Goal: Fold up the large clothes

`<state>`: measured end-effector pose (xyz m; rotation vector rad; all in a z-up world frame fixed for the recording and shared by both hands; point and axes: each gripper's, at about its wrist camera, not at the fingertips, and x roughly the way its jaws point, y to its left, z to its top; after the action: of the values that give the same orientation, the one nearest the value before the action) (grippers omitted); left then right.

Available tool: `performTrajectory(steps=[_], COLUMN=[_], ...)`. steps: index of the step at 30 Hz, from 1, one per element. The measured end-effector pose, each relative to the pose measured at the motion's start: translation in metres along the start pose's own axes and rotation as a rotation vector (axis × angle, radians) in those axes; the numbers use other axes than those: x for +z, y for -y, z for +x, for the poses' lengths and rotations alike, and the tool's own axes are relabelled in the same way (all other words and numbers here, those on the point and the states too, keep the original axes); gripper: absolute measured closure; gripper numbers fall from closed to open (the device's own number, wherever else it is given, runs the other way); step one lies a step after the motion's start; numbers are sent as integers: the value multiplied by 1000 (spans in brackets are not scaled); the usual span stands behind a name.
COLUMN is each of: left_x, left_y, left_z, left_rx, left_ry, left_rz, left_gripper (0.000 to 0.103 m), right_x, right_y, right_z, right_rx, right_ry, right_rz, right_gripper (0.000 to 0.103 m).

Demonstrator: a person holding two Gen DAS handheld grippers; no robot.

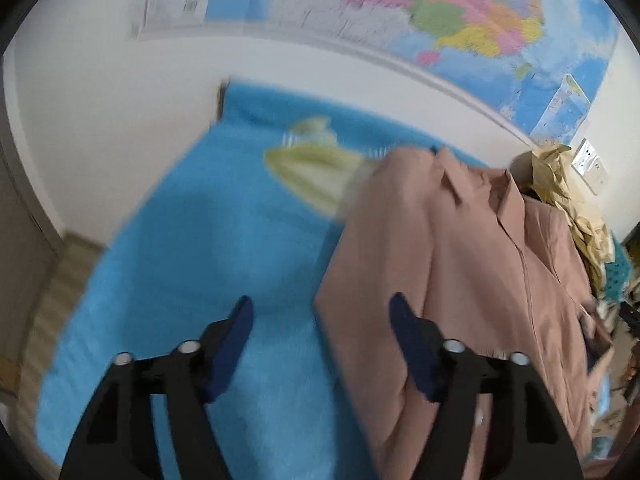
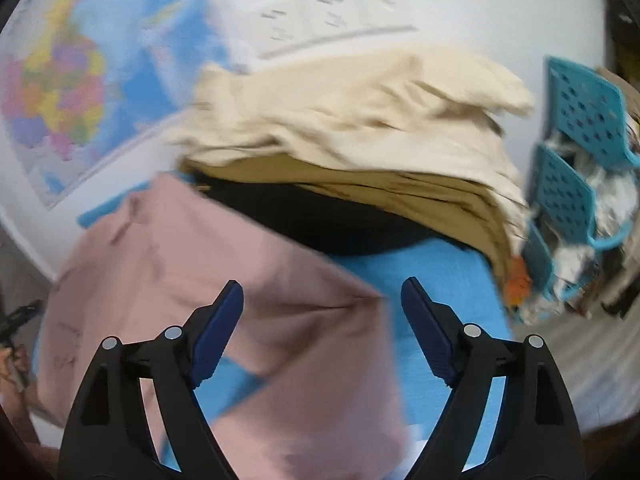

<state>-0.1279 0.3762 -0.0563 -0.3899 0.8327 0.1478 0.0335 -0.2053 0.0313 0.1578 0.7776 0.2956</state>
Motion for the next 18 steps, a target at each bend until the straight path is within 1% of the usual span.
performTrajectory(steps=[1,2,3,4,6,7,8,9,10,11,12,13,15,16,17,18], left_x=[-10,-16,-24,-30,-45,-51,-59,-64,-70,-72,-74,-75,-70,-66,-58,-51], left_y=[-5,-6,-5,-4,5,10,20,25,33,39,42,43,42,44,45,46], left_z=[4,6,8,8,6,5,7,8,12,14,13,13,8,0,-15,-27], left_rx=[-46,-85,-120,-139,-190,-207,-199,-194,-185,-162,-143,-151,-110,-74,-12,31], left_ry=[-29,-44,-52,-55,-59,-62,-68,-75,-90,-91,-81,-87,-82,-60,-11,20], left_rz=[-3,5,22,39,93,120,160,186,217,238,259,262,256,273,300,312], left_gripper=[45,45,44,43,39,39,39,41,51,54,76,97,99,99,99,100], right_x=[1,1,-1,-3,-15,-23,-30,-40,-51,-60,-73,-79,-90,-93,-93,-91], right_y=[-17,-19,-40,-55,-98,-125,-142,-170,-196,-215,-239,-253,-275,-280,-283,-284], right_z=[-1,3,6,9,23,32,36,44,52,56,65,70,80,83,86,88], right_rx=[58,100,146,171,270,333,371,427,469,489,511,526,542,555,562,560], right_ry=[5,0,-11,-22,-74,-112,-133,-167,-200,-223,-252,-274,-307,-316,-321,-316], right_rz=[-29,-54,-93,-119,-203,-251,-286,-350,-416,-466,-527,-557,-593,-595,-589,-575], right_gripper=[22,22,22,22,22,22,22,22,22,22,22,22,23,23,23,23])
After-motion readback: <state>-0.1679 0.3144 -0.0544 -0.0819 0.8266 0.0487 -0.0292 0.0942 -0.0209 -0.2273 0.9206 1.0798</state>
